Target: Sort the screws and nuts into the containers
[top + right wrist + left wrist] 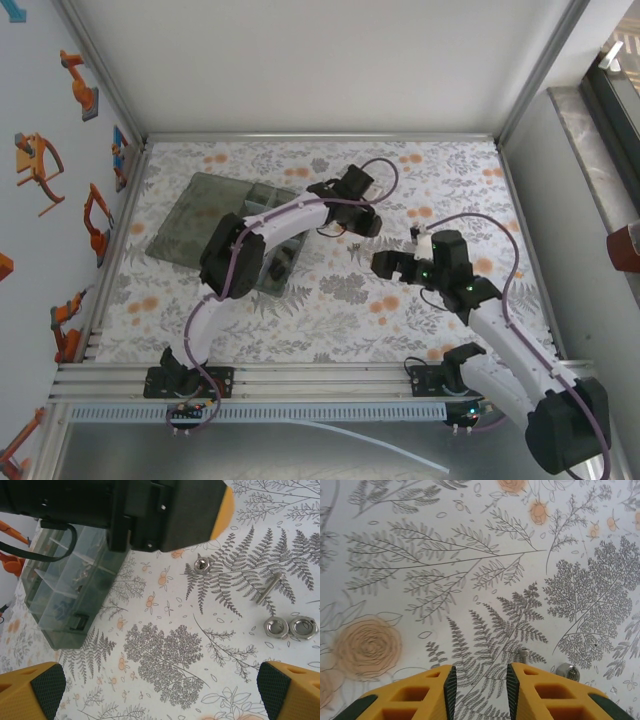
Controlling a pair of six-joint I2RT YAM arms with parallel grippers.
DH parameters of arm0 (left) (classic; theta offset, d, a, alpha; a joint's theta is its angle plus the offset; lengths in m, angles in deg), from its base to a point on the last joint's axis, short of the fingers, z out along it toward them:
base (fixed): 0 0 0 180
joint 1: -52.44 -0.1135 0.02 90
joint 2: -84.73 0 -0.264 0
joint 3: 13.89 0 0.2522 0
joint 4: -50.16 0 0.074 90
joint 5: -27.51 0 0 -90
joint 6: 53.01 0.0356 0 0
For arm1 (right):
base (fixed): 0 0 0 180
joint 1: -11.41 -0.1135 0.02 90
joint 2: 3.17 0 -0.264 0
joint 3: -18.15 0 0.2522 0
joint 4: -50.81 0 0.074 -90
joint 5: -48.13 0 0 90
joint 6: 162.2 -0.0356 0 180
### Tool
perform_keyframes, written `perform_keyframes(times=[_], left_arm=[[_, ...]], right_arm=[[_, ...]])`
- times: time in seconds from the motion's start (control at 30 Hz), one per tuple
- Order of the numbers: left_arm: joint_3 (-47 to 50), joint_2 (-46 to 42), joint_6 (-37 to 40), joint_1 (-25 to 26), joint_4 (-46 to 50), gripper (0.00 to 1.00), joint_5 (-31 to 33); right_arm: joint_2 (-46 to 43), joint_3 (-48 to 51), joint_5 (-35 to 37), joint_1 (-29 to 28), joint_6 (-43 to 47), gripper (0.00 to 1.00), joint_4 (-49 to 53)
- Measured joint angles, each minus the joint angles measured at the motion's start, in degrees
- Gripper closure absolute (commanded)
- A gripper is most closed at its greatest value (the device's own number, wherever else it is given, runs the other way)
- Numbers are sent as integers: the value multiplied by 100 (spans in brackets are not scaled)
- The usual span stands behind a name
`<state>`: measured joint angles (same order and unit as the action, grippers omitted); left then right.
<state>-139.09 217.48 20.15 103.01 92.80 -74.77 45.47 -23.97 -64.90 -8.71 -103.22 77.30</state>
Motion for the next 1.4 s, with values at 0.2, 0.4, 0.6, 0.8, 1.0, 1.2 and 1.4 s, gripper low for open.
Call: perform_keyframes(times=[0.2, 0.4, 0.6, 0.8, 1.0, 1.2, 1.4], left_arm=[[-549, 404, 302, 256, 166, 69, 70], [-752, 586, 540, 407, 358, 68, 249], [-922, 850, 675, 625, 575, 69, 444], [-1182, 1060, 756, 804, 872, 73, 728], [-1945, 1443, 758, 874, 1537, 77, 1261], [-2035, 1486, 824, 892, 1696, 87, 1558], [-1958, 1440, 841, 833, 1668, 93, 1576]], right_arm=[[-328, 92, 44, 7, 0, 0, 221], [-463, 94, 50, 7, 0, 1, 313], [-472, 103, 63, 7, 0, 1, 313], [-444, 127, 63, 7, 0, 0, 295], [-382, 127, 63, 7, 0, 0, 286], [-337, 127, 63, 7, 0, 0, 284], [-256, 127, 61, 7, 0, 0, 192]])
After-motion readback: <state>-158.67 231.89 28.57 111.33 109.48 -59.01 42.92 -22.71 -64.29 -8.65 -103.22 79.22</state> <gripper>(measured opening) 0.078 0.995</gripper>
